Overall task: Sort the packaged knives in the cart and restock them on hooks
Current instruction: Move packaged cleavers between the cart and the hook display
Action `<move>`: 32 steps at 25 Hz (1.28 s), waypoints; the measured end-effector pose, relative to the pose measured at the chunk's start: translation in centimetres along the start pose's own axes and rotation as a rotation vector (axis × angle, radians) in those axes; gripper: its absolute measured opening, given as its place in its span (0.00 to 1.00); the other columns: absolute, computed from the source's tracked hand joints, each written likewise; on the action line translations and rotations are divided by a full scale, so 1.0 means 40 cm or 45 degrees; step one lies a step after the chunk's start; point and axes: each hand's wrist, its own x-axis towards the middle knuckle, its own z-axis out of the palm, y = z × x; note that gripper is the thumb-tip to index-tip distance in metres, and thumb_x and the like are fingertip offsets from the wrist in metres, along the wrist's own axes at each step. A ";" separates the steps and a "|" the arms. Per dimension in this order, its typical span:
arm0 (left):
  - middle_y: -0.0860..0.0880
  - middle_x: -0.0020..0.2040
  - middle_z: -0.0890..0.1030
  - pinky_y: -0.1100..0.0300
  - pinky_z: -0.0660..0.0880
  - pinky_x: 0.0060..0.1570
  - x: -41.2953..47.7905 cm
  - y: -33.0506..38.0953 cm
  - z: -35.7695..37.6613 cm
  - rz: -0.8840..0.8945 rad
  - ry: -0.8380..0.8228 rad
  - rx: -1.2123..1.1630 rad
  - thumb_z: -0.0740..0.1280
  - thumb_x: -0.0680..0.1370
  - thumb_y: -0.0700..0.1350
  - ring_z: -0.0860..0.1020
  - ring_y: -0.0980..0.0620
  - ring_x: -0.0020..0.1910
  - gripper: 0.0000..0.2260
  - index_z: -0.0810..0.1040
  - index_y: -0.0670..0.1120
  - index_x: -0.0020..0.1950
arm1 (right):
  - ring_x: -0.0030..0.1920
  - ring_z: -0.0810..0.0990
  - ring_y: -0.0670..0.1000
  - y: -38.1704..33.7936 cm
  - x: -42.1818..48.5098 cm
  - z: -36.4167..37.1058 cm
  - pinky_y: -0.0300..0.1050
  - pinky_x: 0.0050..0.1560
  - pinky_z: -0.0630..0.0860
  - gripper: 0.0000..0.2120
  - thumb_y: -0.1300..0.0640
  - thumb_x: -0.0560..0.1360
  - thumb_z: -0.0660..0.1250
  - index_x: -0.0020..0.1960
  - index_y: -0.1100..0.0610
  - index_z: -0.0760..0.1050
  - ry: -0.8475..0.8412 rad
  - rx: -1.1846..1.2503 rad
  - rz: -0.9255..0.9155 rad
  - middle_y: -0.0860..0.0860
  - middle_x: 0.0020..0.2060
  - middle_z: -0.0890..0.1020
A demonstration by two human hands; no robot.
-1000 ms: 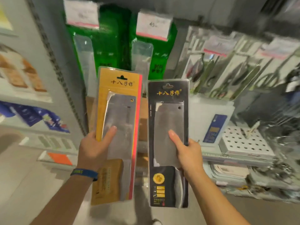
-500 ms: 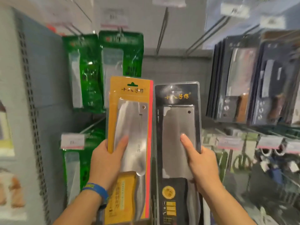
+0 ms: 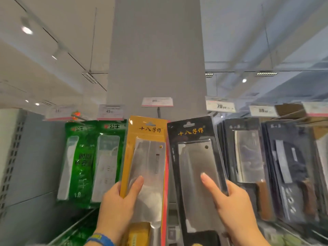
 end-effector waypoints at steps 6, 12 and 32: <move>0.44 0.38 0.83 0.53 0.80 0.40 0.037 0.010 0.024 0.025 0.004 0.039 0.65 0.63 0.73 0.82 0.45 0.39 0.32 0.81 0.44 0.43 | 0.28 0.64 0.45 0.011 0.049 0.000 0.49 0.34 0.64 0.27 0.32 0.66 0.72 0.36 0.56 0.73 0.000 -0.044 -0.191 0.45 0.27 0.66; 0.46 0.34 0.83 0.63 0.76 0.31 0.094 0.022 0.029 0.087 0.005 0.034 0.65 0.61 0.72 0.81 0.50 0.33 0.29 0.81 0.47 0.40 | 0.38 0.78 0.42 -0.051 0.108 0.034 0.44 0.35 0.73 0.15 0.37 0.69 0.73 0.43 0.47 0.76 0.022 -0.113 -0.408 0.38 0.37 0.82; 0.53 0.26 0.70 0.59 0.67 0.28 0.183 0.044 0.056 0.220 -0.099 0.096 0.63 0.64 0.75 0.68 0.55 0.25 0.29 0.71 0.48 0.32 | 0.35 0.77 0.53 -0.140 0.160 0.078 0.54 0.37 0.75 0.17 0.41 0.73 0.72 0.47 0.54 0.73 0.249 -0.273 -0.542 0.50 0.33 0.78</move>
